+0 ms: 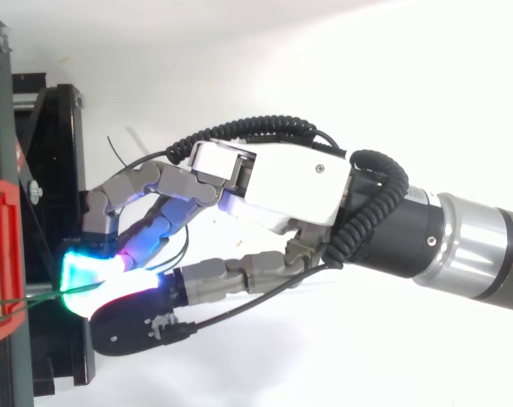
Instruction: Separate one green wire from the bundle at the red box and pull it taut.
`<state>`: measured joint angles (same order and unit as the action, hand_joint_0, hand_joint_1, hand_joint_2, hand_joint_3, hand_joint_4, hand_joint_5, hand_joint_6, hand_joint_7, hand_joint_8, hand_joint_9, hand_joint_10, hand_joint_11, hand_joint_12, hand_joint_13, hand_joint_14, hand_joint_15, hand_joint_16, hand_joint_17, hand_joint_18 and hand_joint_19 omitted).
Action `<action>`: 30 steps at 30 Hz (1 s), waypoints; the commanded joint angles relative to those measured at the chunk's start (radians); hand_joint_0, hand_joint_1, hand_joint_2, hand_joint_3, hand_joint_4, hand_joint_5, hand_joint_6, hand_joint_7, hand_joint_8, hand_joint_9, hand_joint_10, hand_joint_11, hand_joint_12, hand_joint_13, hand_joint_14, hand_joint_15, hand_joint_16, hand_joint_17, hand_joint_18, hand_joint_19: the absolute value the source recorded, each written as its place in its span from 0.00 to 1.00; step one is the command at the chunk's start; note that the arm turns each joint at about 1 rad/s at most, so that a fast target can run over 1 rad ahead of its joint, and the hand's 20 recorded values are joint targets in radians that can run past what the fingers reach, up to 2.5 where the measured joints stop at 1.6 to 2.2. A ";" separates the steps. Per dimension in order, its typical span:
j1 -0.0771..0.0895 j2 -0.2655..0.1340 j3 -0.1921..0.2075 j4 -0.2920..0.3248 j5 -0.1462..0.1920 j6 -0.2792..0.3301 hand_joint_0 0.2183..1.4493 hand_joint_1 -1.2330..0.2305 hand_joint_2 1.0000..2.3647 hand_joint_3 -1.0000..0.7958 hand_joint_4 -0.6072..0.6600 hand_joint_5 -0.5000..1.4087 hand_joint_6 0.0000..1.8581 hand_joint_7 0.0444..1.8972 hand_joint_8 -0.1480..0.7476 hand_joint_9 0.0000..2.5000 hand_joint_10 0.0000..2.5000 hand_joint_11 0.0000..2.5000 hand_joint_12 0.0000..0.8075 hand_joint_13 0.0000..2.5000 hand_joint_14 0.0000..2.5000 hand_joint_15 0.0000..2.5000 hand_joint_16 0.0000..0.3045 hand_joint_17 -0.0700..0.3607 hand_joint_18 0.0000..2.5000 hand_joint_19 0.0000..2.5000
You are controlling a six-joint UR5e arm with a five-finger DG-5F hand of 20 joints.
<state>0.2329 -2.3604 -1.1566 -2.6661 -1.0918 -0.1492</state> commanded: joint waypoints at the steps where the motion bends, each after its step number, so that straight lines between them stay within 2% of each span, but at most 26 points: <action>1: -0.006 0.000 0.000 -0.006 -0.002 0.000 0.31 0.33 0.02 0.46 0.54 0.19 0.49 0.51 0.45 0.40 0.01 0.25 0.40 0.34 0.01 0.23 0.17 0.44 0.27 0.27; 5: -0.007 0.001 0.000 -0.023 -0.003 0.000 0.32 0.29 0.01 0.37 0.56 0.18 0.49 0.49 0.45 0.39 0.01 0.24 0.40 0.34 0.01 0.23 0.17 0.44 0.26 0.26; 6: -0.007 0.009 0.000 -0.032 -0.003 -0.004 0.32 0.29 0.01 0.32 0.57 0.18 0.48 0.49 0.45 0.40 0.01 0.25 0.40 0.34 0.01 0.23 0.17 0.43 0.26 0.26; 7: -0.007 0.010 0.000 -0.037 0.000 -0.004 0.29 0.32 0.00 0.28 0.58 0.18 0.48 0.48 0.45 0.40 0.01 0.25 0.40 0.34 0.01 0.22 0.17 0.44 0.27 0.26; 8: -0.007 0.017 0.000 -0.043 -0.002 -0.004 0.29 0.33 0.00 0.28 0.58 0.19 0.48 0.48 0.45 0.40 0.01 0.24 0.40 0.34 0.01 0.22 0.17 0.44 0.27 0.26; 10: -0.007 0.018 0.000 -0.046 -0.002 -0.006 0.25 0.45 0.00 0.28 0.59 0.19 0.48 0.48 0.46 0.41 0.01 0.24 0.41 0.35 0.01 0.23 0.18 0.45 0.27 0.27; 12: -0.007 0.024 0.000 -0.055 -0.003 -0.006 0.27 0.49 0.00 0.28 0.59 0.19 0.47 0.50 0.46 0.42 0.01 0.24 0.41 0.35 0.01 0.23 0.18 0.45 0.27 0.27; 13: -0.007 0.026 0.000 -0.058 -0.003 -0.007 0.30 0.48 0.00 0.31 0.59 0.19 0.47 0.52 0.46 0.43 0.01 0.25 0.41 0.35 0.01 0.23 0.17 0.44 0.27 0.28; 18: -0.007 0.038 0.000 -0.080 -0.003 -0.007 0.30 0.37 0.02 0.43 0.60 0.19 0.47 0.58 0.46 0.43 0.01 0.25 0.41 0.36 0.01 0.23 0.17 0.44 0.28 0.27; 21: -0.007 0.044 0.000 -0.086 0.000 -0.010 0.31 0.33 0.02 0.46 0.56 0.19 0.49 0.56 0.46 0.42 0.01 0.25 0.41 0.35 0.01 0.23 0.17 0.44 0.28 0.27; 22: -0.007 0.044 0.000 -0.086 0.000 -0.010 0.32 0.32 0.02 0.46 0.53 0.19 0.49 0.54 0.46 0.41 0.01 0.25 0.40 0.35 0.01 0.23 0.17 0.44 0.28 0.27; 29: -0.009 0.044 0.000 -0.087 -0.003 -0.012 0.34 0.29 0.01 0.39 0.54 0.18 0.49 0.50 0.45 0.40 0.01 0.25 0.40 0.35 0.01 0.23 0.17 0.44 0.27 0.26; 30: -0.007 0.044 0.000 -0.087 -0.003 -0.012 0.35 0.29 0.01 0.34 0.56 0.19 0.49 0.50 0.45 0.40 0.01 0.25 0.39 0.34 0.01 0.23 0.17 0.44 0.28 0.26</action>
<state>0.2248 -2.3167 -1.1566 -2.7526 -1.0936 -0.1609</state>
